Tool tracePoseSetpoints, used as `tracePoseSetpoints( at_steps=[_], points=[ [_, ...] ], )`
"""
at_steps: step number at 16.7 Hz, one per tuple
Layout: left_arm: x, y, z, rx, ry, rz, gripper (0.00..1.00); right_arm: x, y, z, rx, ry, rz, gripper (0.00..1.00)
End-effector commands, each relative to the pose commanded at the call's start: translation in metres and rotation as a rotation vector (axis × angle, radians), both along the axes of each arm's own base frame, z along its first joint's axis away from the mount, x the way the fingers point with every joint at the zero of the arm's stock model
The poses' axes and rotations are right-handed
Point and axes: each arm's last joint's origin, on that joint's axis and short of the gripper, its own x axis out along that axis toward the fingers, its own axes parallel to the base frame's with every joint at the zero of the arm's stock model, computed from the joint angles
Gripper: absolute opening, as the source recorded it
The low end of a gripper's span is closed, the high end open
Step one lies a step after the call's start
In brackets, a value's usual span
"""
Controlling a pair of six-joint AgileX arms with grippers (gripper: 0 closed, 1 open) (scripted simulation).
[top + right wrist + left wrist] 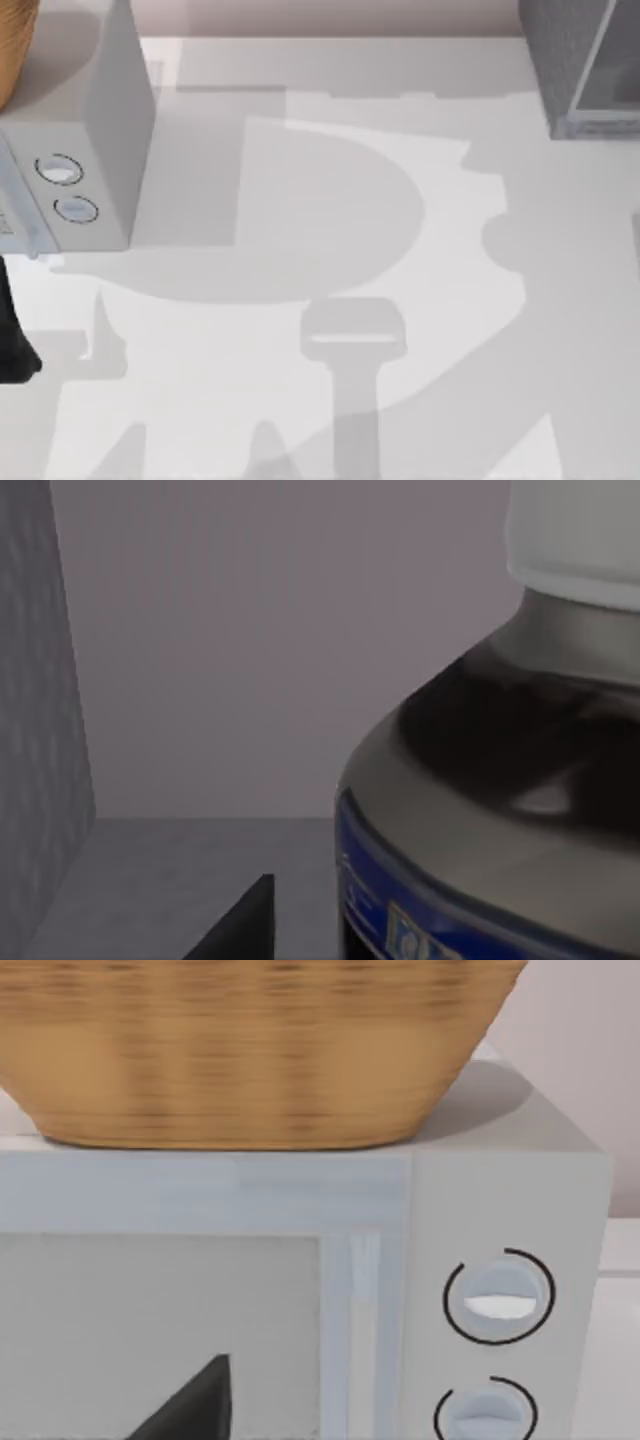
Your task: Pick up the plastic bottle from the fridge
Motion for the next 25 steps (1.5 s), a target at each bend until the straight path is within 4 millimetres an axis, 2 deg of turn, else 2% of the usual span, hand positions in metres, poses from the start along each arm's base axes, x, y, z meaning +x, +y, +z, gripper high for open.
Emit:
tracePoseSetpoints(
  at_steps=[9, 19, 25],
  points=[
    [0.0, 0.0, 0.0, 0.0, 0.0, 0.0, 1.0, 0.0, 0.0, 0.0, 0.0, 0.0, 0.0, 0.02],
    [0.0, 0.0, 0.0, 0.0, 0.0, 0.0, 1.0, 0.0, -0.001, 0.001, 0.001, -0.001, -0.002, 0.0],
    [0.0, 0.0, 0.0, 0.0, 0.0, 0.0, 1.0, 0.0, -0.001, 0.041, 0.001, -0.003, -0.001, 0.0]
  ],
)
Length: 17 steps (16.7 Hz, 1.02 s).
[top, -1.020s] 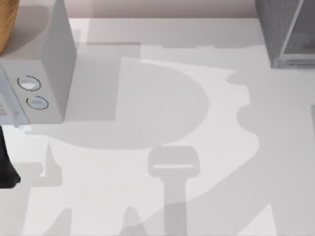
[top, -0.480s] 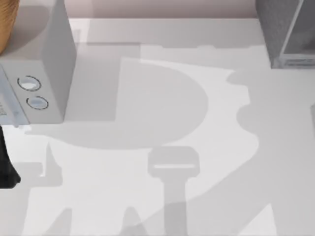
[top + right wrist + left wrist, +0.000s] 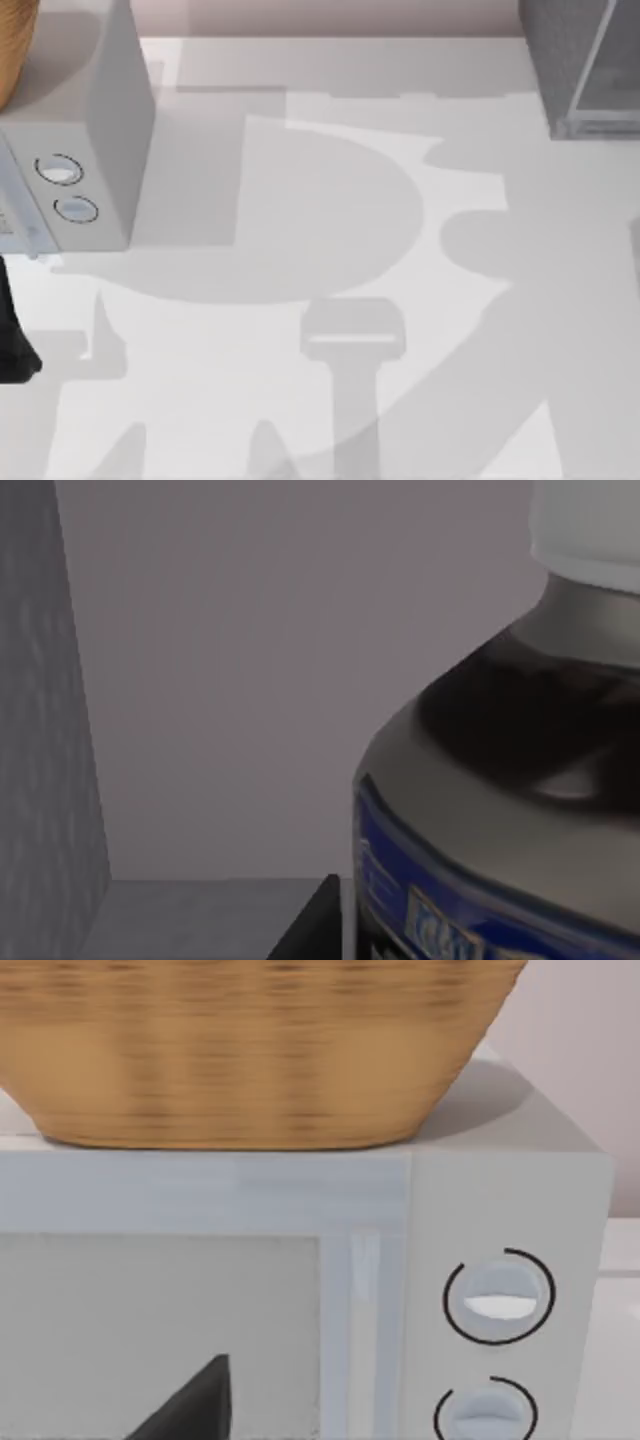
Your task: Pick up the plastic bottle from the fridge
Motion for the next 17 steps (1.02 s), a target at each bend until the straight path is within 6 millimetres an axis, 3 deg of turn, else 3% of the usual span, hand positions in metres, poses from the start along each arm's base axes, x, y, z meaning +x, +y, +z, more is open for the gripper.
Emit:
tracePoseSetpoints(
  at_steps=[2, 9, 17],
  points=[
    [0.0, 0.0, 0.0, 0.0, 0.0, 0.0, 1.0, -0.001, 0.0, 0.009, 0.001, 0.002, -0.002, 0.0],
    [0.0, 0.0, 0.0, 0.0, 0.0, 0.0, 1.0, -0.009, 0.0, 0.009, 0.002, 0.0, 0.004, 0.0],
    [0.0, 0.0, 0.0, 0.0, 0.0, 0.0, 1.0, -0.088, 0.001, 0.004, 0.007, 0.021, 0.0, 0.0]
  ],
)
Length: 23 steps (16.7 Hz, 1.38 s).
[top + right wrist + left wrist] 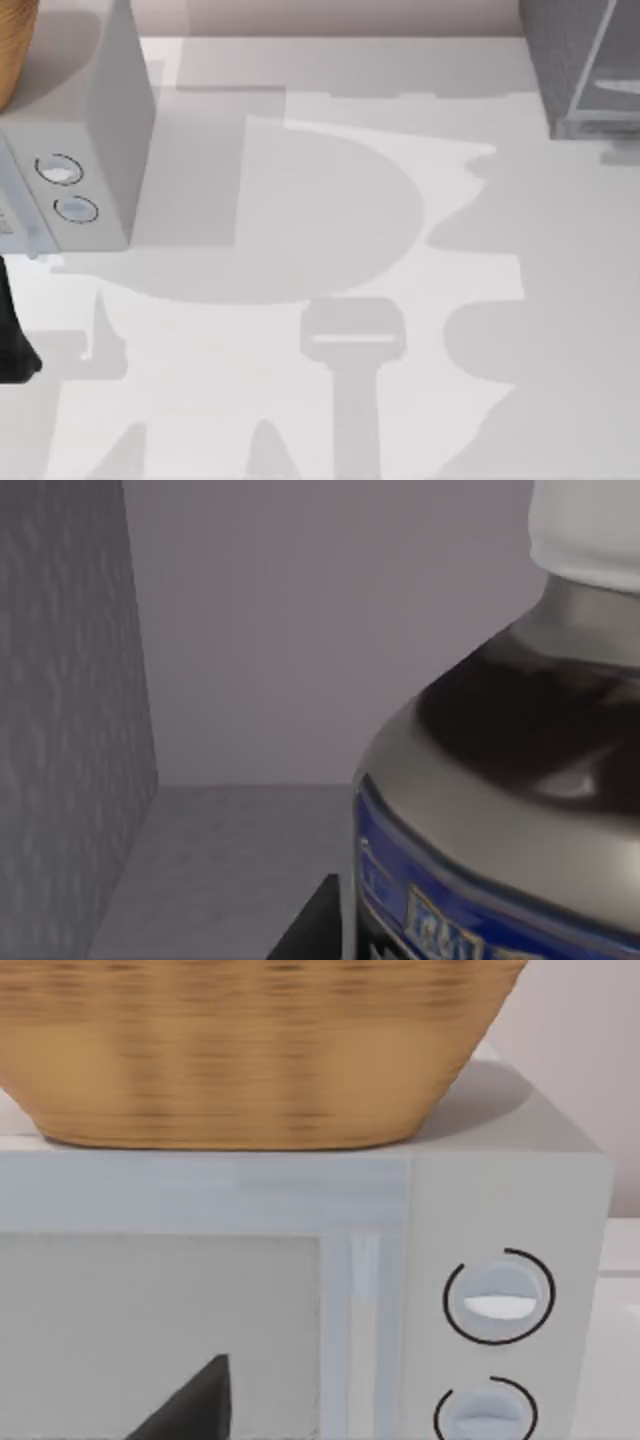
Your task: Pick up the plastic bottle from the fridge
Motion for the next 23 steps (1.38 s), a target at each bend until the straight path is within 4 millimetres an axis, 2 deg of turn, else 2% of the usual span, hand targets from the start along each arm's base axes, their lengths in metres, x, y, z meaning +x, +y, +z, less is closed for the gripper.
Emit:
tracePoseSetpoints(
  at_steps=[3, 8, 12, 15, 18, 20, 23],
  points=[
    [0.0, 0.0, 0.0, 0.0, 0.0, 0.0, 1.0, -0.012, 0.0, 0.003, -0.004, -0.014, -0.001, 0.0],
    [0.0, 0.0, 0.0, 0.0, 0.0, 0.0, 1.0, -0.012, 0.003, 0.002, 0.0, -0.006, 0.004, 0.0],
    [0.0, 0.0, 0.0, 0.0, 0.0, 0.0, 1.0, -0.032, 0.014, 0.019, -0.005, 0.003, 0.004, 0.0],
    [0.0, 0.0, 0.0, 0.0, 0.0, 0.0, 1.0, -0.065, 0.027, 0.041, -0.013, -0.003, 0.002, 0.0],
    [0.0, 0.0, 0.0, 0.0, 0.0, 0.0, 1.0, -0.112, 0.043, 0.059, -0.018, -0.014, -0.001, 0.0],
    [0.0, 0.0, 0.0, 0.0, 0.0, 0.0, 1.0, -0.147, 0.053, 0.063, -0.019, -0.022, -0.001, 0.0],
    [0.0, 0.0, 0.0, 0.0, 0.0, 0.0, 1.0, -0.197, 0.065, 0.053, -0.017, -0.034, 0.0, 0.0]
  ],
)
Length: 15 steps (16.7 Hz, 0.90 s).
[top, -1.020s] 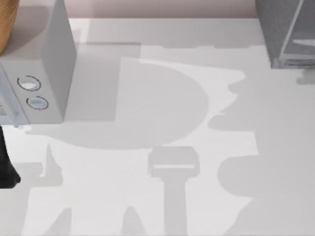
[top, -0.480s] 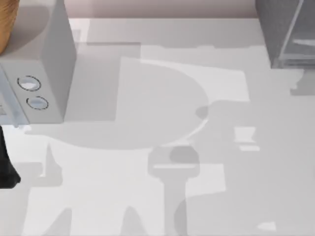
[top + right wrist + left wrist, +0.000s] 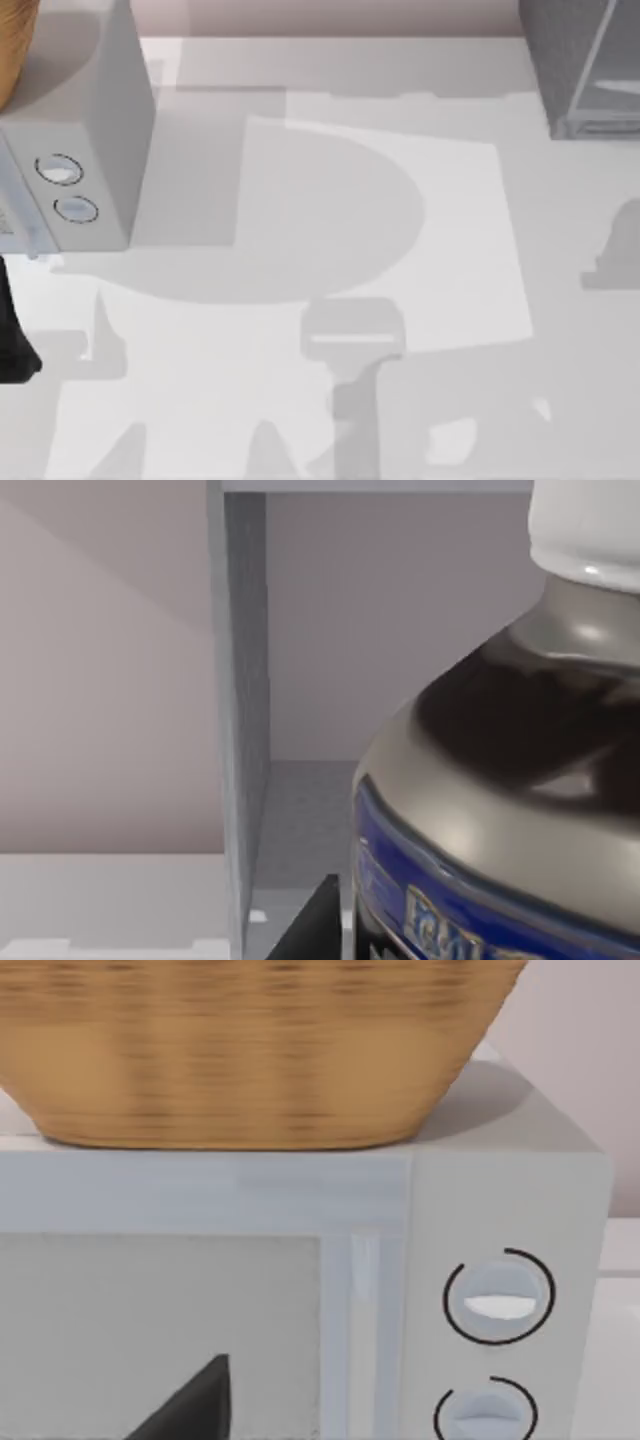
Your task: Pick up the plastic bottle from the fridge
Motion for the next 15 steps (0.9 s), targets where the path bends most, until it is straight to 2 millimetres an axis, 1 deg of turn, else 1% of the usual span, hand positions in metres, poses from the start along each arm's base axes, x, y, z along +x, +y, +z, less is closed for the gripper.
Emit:
tracePoseSetpoints(
  at_steps=[3, 6, 8, 10, 15],
  points=[
    [0.0, 0.0, 0.0, 0.0, 0.0, 0.0, 1.0, -0.036, 0.007, -0.024, 0.004, -0.006, 0.003, 0.0],
    [0.0, 0.0, 0.0, 0.0, 0.0, 0.0, 1.0, -0.055, 0.011, -0.05, 0.007, 0.0, 0.007, 0.0],
    [0.0, 0.0, 0.0, 0.0, 0.0, 0.0, 1.0, -0.06, 0.012, -0.063, 0.007, 0.008, 0.009, 0.0],
    [0.0, 0.0, 0.0, 0.0, 0.0, 0.0, 1.0, -0.062, 0.013, -0.071, 0.007, 0.013, 0.011, 0.0],
    [0.0, 0.0, 0.0, 0.0, 0.0, 0.0, 1.0, -0.062, 0.013, -0.073, 0.007, 0.014, 0.011, 0.0]
  ],
)
